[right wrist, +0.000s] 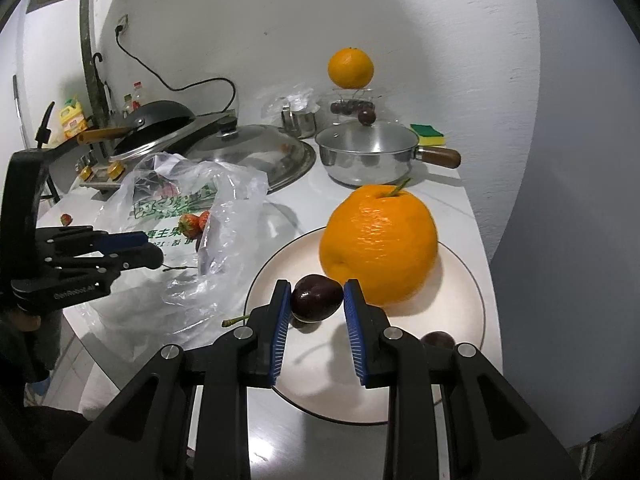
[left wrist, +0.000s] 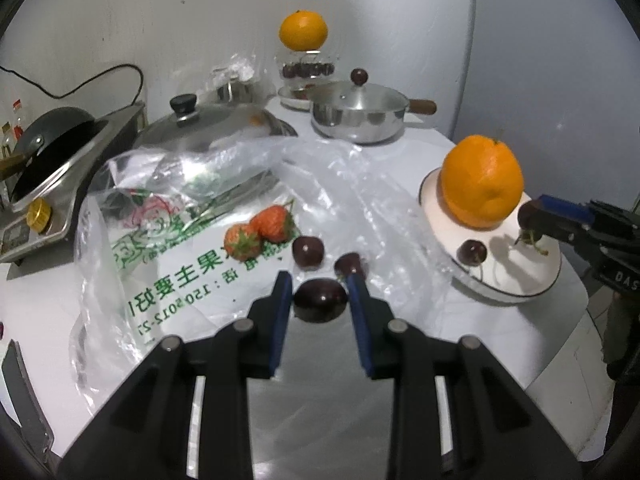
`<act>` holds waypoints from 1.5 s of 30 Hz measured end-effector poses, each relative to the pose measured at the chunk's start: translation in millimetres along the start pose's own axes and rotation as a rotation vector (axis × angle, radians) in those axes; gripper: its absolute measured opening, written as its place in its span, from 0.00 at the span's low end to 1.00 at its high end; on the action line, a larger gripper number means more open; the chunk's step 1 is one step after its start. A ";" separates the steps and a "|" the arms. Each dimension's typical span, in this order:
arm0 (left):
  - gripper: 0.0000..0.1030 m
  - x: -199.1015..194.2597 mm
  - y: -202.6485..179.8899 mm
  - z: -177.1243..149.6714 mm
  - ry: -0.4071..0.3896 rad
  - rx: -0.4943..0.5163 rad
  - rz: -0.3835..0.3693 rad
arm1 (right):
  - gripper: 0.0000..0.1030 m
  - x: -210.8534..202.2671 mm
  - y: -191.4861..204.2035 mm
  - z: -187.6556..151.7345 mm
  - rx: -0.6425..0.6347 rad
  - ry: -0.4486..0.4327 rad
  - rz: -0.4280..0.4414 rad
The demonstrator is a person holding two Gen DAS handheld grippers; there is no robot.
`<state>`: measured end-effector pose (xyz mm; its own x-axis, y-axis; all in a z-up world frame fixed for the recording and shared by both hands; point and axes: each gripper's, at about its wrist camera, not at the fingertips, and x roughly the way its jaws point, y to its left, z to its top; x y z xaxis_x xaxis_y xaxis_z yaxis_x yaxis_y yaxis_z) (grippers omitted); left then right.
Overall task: Organize fruits
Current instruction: 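Carry both held cherries from the bag over the white plate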
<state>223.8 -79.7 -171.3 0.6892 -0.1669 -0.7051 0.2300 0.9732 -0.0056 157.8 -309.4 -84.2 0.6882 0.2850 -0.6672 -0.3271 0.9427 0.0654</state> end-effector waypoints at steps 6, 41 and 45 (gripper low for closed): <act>0.29 -13.6 -7.2 6.1 -0.030 -0.005 -0.003 | 0.28 -4.9 -9.0 -2.3 0.004 -0.005 -0.010; 0.32 36.2 -27.5 -22.0 0.129 0.019 0.055 | 0.28 -7.3 -64.5 -20.8 0.061 -0.007 -0.018; 0.28 33.9 -28.0 -20.9 0.120 0.018 0.056 | 0.28 -4.1 -67.9 -19.4 0.059 -0.006 -0.020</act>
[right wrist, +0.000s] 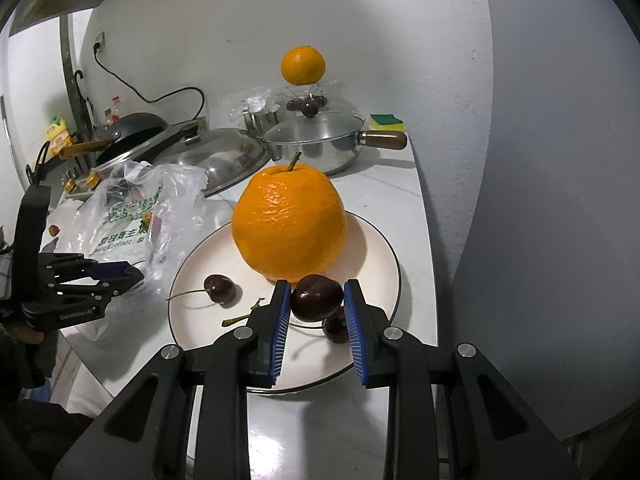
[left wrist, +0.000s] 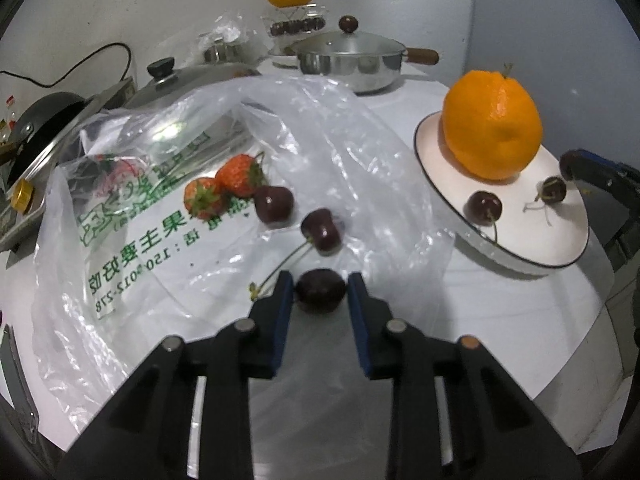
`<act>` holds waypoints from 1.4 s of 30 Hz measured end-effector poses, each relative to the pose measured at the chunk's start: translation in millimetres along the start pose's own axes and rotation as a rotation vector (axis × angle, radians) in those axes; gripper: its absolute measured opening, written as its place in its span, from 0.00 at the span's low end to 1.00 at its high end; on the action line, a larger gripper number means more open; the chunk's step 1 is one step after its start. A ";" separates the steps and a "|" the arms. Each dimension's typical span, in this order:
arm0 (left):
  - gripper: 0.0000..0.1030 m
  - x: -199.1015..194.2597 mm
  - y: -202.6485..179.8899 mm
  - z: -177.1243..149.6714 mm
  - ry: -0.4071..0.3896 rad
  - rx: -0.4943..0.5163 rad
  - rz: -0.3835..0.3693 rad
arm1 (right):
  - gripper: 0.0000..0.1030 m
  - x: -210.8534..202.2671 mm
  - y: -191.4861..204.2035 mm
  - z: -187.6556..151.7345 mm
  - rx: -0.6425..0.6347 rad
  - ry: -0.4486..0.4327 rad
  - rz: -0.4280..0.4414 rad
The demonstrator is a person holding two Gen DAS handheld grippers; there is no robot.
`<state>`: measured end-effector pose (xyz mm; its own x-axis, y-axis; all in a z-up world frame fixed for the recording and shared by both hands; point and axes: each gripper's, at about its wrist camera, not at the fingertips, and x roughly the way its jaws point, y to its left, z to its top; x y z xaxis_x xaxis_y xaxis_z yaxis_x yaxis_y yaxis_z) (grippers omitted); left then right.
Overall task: Organize fruits
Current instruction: 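Carry both held cherries from the bag over the white plate, then lower the cherries onto the plate beside the orange and open both grippers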
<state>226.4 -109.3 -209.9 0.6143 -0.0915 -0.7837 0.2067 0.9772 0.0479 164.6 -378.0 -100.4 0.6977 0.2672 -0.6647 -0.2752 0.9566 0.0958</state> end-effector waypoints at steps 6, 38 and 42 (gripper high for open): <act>0.28 -14.0 -0.5 9.3 -0.035 -0.010 -0.001 | 0.28 5.5 -3.2 3.4 -0.005 0.000 -0.007; 0.28 -9.8 -108.9 42.6 -0.065 0.081 -0.238 | 0.28 21.9 -18.7 2.0 -0.021 0.036 0.025; 0.28 -4.2 -111.6 41.4 -0.051 0.082 -0.242 | 0.28 22.4 -19.1 2.3 -0.019 0.036 0.026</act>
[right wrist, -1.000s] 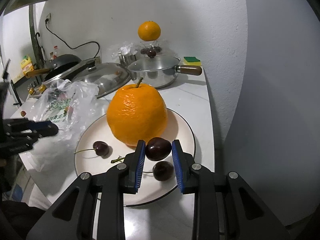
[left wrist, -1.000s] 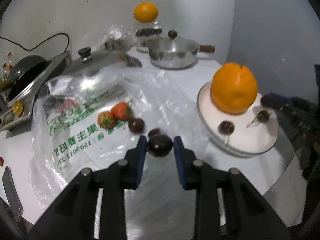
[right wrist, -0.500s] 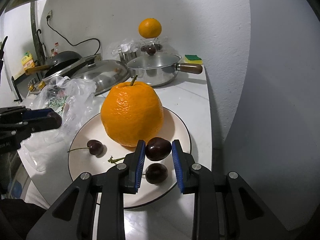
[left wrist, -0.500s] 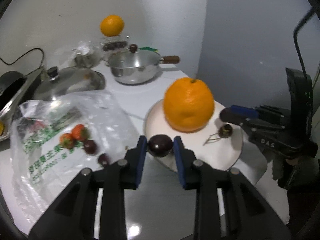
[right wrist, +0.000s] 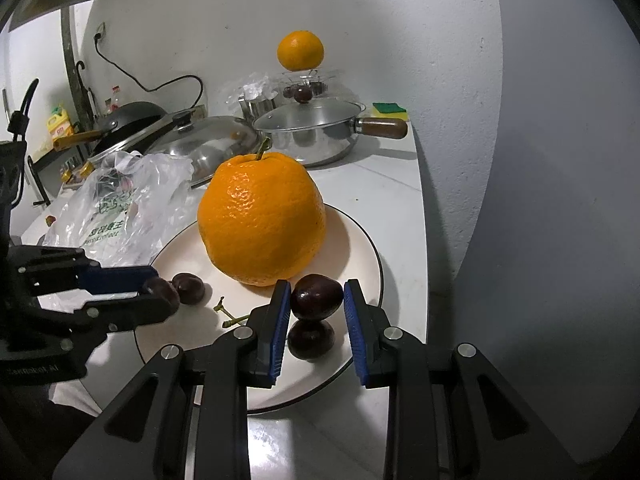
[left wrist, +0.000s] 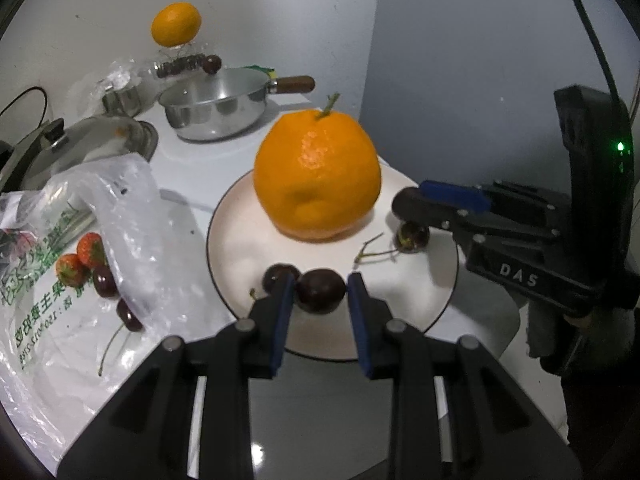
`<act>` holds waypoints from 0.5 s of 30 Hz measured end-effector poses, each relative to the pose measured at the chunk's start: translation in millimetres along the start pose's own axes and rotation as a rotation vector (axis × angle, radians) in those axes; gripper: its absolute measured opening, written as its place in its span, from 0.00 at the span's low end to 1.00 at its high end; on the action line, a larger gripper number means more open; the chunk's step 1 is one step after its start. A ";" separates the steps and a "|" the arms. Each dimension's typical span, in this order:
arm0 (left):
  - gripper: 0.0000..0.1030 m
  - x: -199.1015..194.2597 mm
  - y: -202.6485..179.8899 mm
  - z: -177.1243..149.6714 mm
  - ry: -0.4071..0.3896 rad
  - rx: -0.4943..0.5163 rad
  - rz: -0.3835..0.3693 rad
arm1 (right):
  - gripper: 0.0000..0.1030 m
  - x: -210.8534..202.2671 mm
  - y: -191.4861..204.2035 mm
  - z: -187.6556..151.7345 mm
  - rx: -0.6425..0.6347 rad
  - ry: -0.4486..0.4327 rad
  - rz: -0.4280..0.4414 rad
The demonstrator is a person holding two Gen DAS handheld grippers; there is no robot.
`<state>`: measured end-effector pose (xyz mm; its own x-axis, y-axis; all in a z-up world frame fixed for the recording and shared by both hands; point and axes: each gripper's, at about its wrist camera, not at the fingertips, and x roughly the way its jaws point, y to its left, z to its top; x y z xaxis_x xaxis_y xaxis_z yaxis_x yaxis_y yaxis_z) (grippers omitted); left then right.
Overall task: Organize fruits
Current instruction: 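Lower the cherries onto the plate beside the orange and open both grippers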
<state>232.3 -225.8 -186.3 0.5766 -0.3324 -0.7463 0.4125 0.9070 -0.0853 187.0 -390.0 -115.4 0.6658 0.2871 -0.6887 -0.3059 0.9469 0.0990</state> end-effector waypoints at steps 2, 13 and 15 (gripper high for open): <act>0.28 1.7 0.8 -0.1 0.005 -0.004 -0.003 | 0.28 0.1 -0.1 -0.2 0.000 0.001 0.000; 0.33 -9.3 5.9 1.5 -0.020 -0.010 -0.009 | 0.32 -0.2 1.8 1.9 0.001 0.011 -0.031; 0.34 -14.1 8.8 1.0 -0.029 -0.011 -0.005 | 0.38 -2.0 2.8 2.2 0.003 0.009 -0.039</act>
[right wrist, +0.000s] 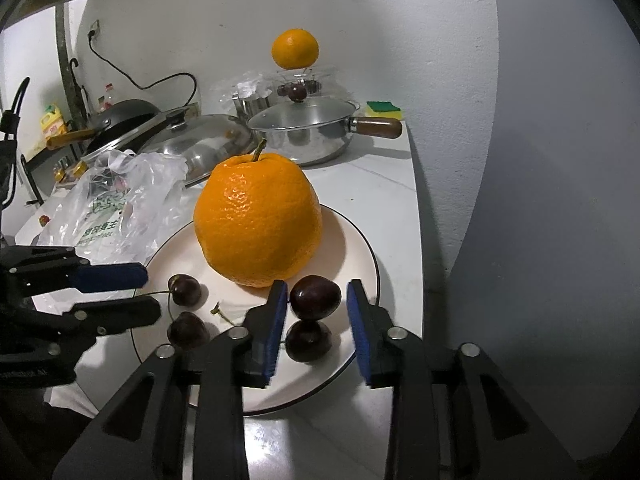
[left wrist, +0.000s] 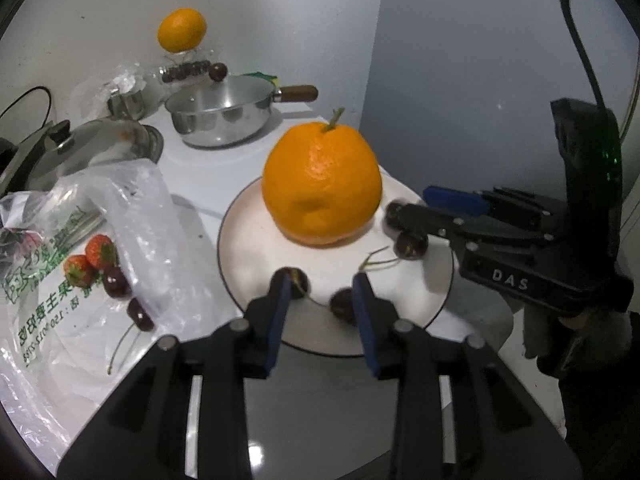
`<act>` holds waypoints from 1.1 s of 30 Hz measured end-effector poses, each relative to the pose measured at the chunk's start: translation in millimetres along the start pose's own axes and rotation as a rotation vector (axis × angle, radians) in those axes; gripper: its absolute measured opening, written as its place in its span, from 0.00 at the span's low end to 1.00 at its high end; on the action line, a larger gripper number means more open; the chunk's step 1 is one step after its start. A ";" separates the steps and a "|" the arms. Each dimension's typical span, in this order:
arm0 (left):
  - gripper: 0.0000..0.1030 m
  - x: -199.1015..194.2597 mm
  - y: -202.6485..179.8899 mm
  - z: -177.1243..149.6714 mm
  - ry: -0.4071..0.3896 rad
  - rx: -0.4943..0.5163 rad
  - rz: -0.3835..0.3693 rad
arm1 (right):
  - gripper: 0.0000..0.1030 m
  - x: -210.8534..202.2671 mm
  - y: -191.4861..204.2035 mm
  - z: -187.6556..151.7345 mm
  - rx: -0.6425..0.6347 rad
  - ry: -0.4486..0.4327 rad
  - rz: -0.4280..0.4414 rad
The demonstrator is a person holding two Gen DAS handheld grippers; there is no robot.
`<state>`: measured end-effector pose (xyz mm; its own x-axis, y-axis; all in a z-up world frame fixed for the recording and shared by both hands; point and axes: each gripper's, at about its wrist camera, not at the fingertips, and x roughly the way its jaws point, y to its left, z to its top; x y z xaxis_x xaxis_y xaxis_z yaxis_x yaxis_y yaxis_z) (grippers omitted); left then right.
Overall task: Organize fruits
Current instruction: 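Lower the cherries onto the plate beside the orange and open both grippers, then move both open grippers back over the bag of fruit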
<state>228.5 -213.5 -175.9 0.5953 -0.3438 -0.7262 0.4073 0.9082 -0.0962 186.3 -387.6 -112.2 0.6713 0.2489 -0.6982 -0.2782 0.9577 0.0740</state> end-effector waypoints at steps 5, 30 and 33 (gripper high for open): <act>0.47 -13.9 7.7 -1.3 -0.029 -0.007 0.007 | 0.38 -6.6 5.9 2.0 -0.003 -0.009 -0.017; 0.52 -73.0 90.5 -25.7 -0.103 -0.100 0.083 | 0.38 -19.4 92.7 26.4 -0.094 -0.045 0.017; 0.52 -77.4 101.2 -29.5 -0.108 -0.112 0.095 | 0.38 -15.5 105.1 30.6 -0.109 -0.043 0.024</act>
<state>203.2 -87.9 -149.5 0.7009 -0.2729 -0.6589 0.2693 0.9568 -0.1098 167.8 -286.4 -71.9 0.6914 0.2796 -0.6661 -0.3657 0.9307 0.0111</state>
